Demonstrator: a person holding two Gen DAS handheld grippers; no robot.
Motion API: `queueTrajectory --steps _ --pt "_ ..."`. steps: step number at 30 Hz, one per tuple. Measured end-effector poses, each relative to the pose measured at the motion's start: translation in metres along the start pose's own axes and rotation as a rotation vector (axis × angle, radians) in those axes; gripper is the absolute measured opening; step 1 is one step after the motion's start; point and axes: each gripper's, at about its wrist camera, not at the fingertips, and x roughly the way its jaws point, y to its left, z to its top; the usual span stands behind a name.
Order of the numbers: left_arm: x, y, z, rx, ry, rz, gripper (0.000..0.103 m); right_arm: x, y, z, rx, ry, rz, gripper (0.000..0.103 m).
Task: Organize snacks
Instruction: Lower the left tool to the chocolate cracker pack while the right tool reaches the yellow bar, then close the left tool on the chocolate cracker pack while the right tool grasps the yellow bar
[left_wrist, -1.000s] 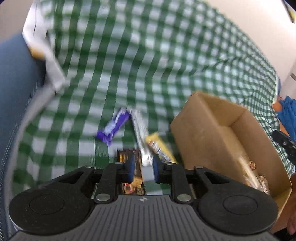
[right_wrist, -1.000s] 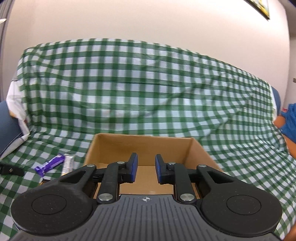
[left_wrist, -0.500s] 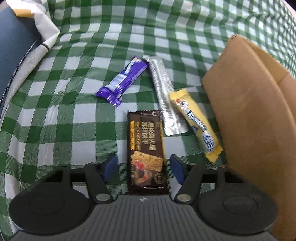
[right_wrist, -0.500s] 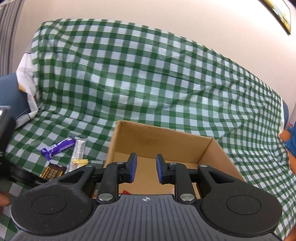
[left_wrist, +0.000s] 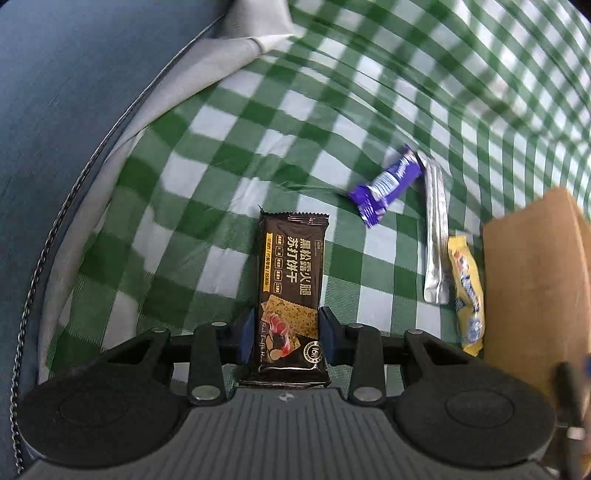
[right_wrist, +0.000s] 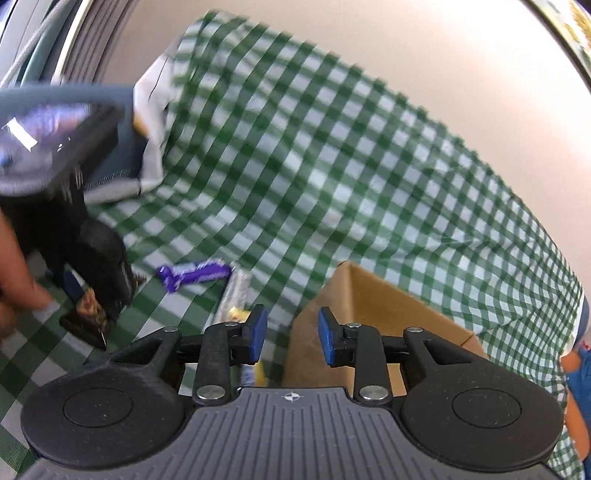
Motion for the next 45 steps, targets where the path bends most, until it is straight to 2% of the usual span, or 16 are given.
queueTrajectory --steps 7,9,11,16,19,21,22,23,26,30,35,41,45 --pt "-0.001 0.005 0.000 -0.017 0.006 -0.022 0.040 0.051 0.025 0.004 -0.015 0.138 -0.015 0.032" --pt "-0.001 0.004 0.000 -0.013 0.004 -0.020 0.040 0.069 0.028 0.002 -0.012 0.179 -0.020 0.036" --pt "0.000 0.003 0.001 -0.008 0.003 -0.018 0.040 0.087 0.031 0.000 -0.002 0.218 -0.036 0.044" --pt "0.000 0.003 0.000 -0.010 0.001 -0.023 0.040 0.124 0.035 -0.009 0.003 0.292 -0.055 0.050" --pt "0.000 0.001 0.000 -0.002 0.001 -0.023 0.040 0.143 0.038 -0.016 0.000 0.341 -0.056 0.050" --pt "-0.001 0.002 0.000 -0.004 0.001 -0.025 0.040 0.150 0.038 -0.020 0.010 0.361 -0.047 0.046" --pt "-0.001 0.002 0.000 -0.008 -0.001 -0.026 0.040 0.150 0.037 -0.020 0.024 0.355 -0.043 0.039" --pt "-0.002 0.002 0.000 -0.011 -0.003 -0.026 0.040 0.149 0.036 -0.019 0.031 0.356 -0.035 0.018" --pt "-0.004 0.000 -0.003 -0.009 -0.012 -0.019 0.039 0.137 0.030 -0.015 0.065 0.319 0.005 0.015" --pt "-0.009 -0.003 -0.006 0.007 -0.015 -0.045 0.039 0.112 0.021 -0.009 0.111 0.283 0.097 0.015" --pt "-0.018 -0.005 -0.016 0.035 -0.004 -0.071 0.039 0.073 0.006 -0.018 0.218 0.349 0.222 0.015" --pt "-0.026 -0.009 -0.036 0.119 0.058 -0.133 0.039 0.021 0.003 -0.030 0.219 0.361 0.254 0.015" --pt "-0.027 -0.008 -0.048 0.161 0.111 -0.177 0.039 0.005 0.002 -0.046 0.260 0.443 0.309 0.015"
